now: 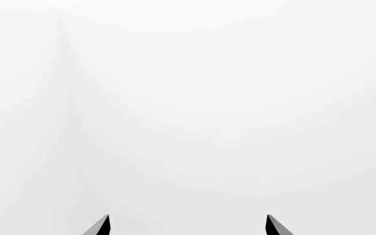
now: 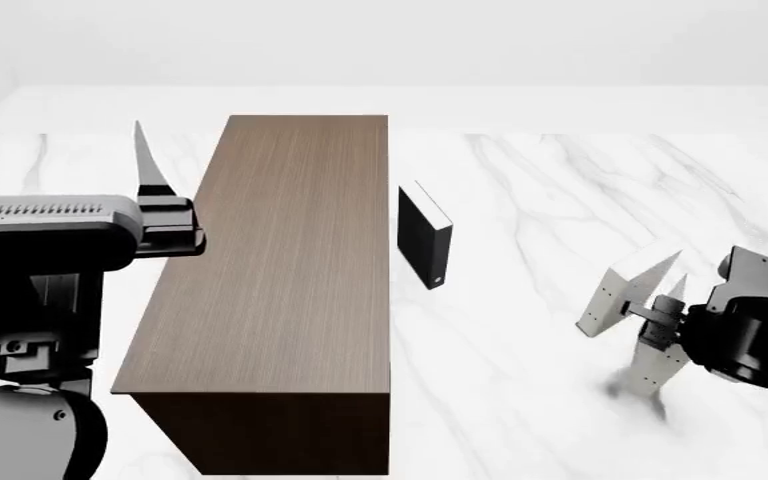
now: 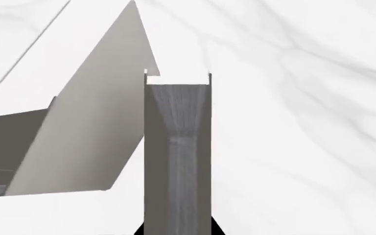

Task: Pick up the book on the right and place it under the cabinet shelf.

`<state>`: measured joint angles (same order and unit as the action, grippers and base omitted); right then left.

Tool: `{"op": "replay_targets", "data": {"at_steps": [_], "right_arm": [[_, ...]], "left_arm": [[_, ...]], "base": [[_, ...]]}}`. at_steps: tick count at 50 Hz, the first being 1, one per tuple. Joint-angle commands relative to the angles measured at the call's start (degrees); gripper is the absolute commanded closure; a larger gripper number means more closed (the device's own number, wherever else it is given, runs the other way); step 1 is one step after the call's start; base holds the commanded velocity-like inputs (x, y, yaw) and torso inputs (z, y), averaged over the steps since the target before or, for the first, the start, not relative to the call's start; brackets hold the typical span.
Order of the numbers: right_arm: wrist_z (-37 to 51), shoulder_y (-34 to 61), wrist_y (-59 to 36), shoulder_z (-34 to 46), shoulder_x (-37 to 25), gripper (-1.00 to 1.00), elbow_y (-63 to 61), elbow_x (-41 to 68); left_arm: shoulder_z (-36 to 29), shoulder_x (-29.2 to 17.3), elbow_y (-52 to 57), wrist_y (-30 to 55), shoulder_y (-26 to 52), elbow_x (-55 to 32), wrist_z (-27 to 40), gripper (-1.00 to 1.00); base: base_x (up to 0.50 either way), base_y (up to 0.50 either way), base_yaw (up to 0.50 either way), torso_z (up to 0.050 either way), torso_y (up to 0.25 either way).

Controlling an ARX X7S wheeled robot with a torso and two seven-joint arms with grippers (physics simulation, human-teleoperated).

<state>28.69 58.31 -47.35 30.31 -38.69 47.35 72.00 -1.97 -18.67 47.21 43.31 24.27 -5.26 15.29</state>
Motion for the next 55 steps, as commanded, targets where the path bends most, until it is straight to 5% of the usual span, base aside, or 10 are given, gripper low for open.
{"op": "replay_targets", "data": {"at_steps": [1,19,40,55], "right_arm": [[2.81,-0.84,-0.55,-0.98,-1.29,1.0,-2.04,0.42],[8.86,-3.15,-2.96,-3.16,-4.88,1.0,-8.56,3.33],[23.04,-26.06,-2.65,-19.98,-21.03,1.0,-48.97,27.68],[20.06,-43.18,2.94,-29.9,-24.96,1.0,-64.85,32.07]], "left_arm": [[0.08,-0.11,0.16,0.1,0.04,-0.29,0.19,-1.0],[0.49,-0.35,0.52,0.53,0.2,-0.82,0.48,-1.0],[1.55,-0.62,1.98,1.57,0.27,-1.83,0.74,-1.0],[1.65,-0.71,2.12,1.51,0.23,-2.27,0.97,-1.0]], "base": [[0.0,0.0,0.0,0.0,0.0],[0.0,0.0,0.0,0.0,0.0],[0.0,0.0,0.0,0.0,0.001],[0.0,0.0,0.0,0.0,0.001]]}}
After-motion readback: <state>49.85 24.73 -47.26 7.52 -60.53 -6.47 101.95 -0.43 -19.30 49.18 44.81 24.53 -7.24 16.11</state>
